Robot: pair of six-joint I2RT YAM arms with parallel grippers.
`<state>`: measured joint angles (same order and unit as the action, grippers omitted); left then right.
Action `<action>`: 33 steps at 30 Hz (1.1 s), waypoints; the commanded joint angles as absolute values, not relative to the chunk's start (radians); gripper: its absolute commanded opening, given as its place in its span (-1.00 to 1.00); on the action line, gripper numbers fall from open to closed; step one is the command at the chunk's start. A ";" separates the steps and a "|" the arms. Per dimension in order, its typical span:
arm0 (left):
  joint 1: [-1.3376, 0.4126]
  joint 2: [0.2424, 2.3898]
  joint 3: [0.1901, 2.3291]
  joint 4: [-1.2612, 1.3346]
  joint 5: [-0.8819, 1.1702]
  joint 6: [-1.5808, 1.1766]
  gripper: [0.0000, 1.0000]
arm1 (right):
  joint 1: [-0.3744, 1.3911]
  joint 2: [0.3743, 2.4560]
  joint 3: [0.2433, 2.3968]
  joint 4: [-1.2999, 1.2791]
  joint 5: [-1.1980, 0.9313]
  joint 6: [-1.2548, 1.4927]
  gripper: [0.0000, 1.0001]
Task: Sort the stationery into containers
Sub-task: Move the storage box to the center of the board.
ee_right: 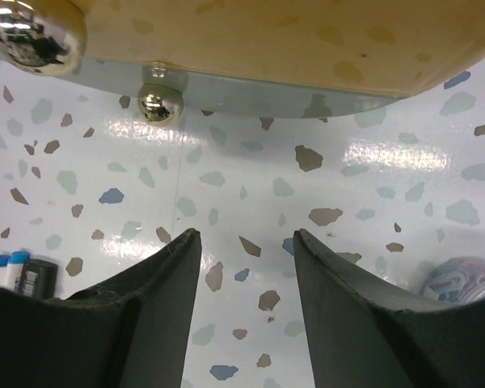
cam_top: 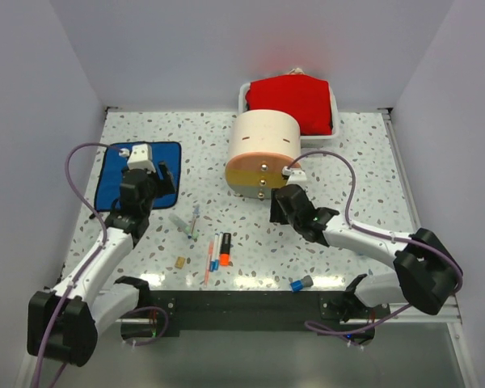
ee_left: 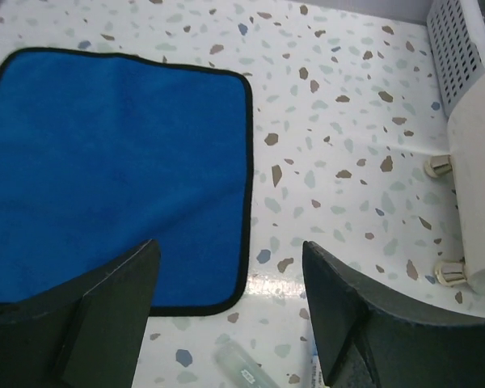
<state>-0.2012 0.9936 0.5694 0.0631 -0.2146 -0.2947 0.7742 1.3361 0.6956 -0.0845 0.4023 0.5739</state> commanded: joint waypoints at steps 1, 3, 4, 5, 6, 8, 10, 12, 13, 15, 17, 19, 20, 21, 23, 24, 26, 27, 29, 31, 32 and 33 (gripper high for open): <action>-0.176 0.902 0.539 0.124 -0.276 -0.190 0.53 | 0.804 1.335 0.713 0.028 0.462 0.566 0.04; -0.169 0.858 0.523 0.126 -0.281 -0.192 0.55 | 0.805 1.345 0.716 0.070 0.483 0.545 0.02; -0.161 0.845 0.514 0.115 -0.282 -0.210 0.55 | 0.807 1.354 0.715 0.090 0.485 0.537 0.02; -0.157 0.824 0.509 0.088 -0.281 -0.221 0.56 | 0.805 1.359 0.712 0.113 0.483 0.519 0.02; -0.153 0.810 0.503 0.072 -0.276 -0.232 0.57 | 0.810 1.361 0.713 0.142 0.483 0.506 0.02; -0.146 0.769 0.482 0.057 -0.273 -0.244 0.58 | 0.827 1.376 0.718 0.163 0.491 0.473 0.02; -0.146 0.749 0.469 0.060 -0.288 -0.235 0.61 | 0.836 1.390 0.718 0.178 0.512 0.462 0.02; -0.146 0.730 0.466 0.071 -0.301 -0.226 0.63 | 0.839 1.413 0.722 0.192 0.517 0.453 0.02; -0.146 0.726 0.463 0.072 -0.304 -0.221 0.63 | 0.839 1.419 0.724 0.198 0.520 0.448 0.02; -0.146 0.709 0.454 0.077 -0.305 -0.224 0.64 | 0.841 1.434 0.738 0.204 0.526 0.434 0.01; -0.146 0.687 0.436 0.075 -0.287 -0.227 0.64 | 0.848 1.453 0.756 0.204 0.543 0.425 0.01; -0.146 0.664 0.417 0.077 -0.278 -0.230 0.64 | 0.850 1.465 0.770 0.207 0.564 0.422 -0.01; -0.146 0.658 0.413 0.077 -0.272 -0.230 0.65 | 0.851 1.471 0.776 0.212 0.568 0.420 -0.01; -0.146 0.652 0.408 0.077 -0.268 -0.230 0.65 | 0.853 1.482 0.781 0.218 0.577 0.417 -0.01; -0.146 0.640 0.402 0.080 -0.259 -0.230 0.65 | 0.854 1.494 0.801 0.219 0.581 0.419 -0.04; -0.146 0.638 0.394 0.081 -0.256 -0.230 0.65 | 0.857 1.502 0.805 0.218 0.584 0.417 -0.05; -0.146 0.630 0.387 0.092 -0.250 -0.230 0.66 | 0.868 1.505 0.821 0.197 0.595 0.425 -0.05; -0.146 0.629 0.385 0.092 -0.249 -0.230 0.66 | 0.874 1.512 0.825 0.186 0.600 0.431 -0.05; -0.146 0.630 0.387 0.095 -0.245 -0.229 0.65 | 0.884 1.517 0.834 0.176 0.617 0.442 -0.05; -0.146 0.630 0.390 0.095 -0.244 -0.229 0.66 | 0.893 1.535 0.845 0.172 0.626 0.459 -0.06; -0.146 0.629 0.391 0.095 -0.245 -0.229 0.66 | 0.897 1.546 0.850 0.163 0.635 0.465 -0.06; -0.146 0.627 0.393 0.095 -0.247 -0.229 0.67 | 0.902 1.555 0.854 0.158 0.655 0.474 -0.07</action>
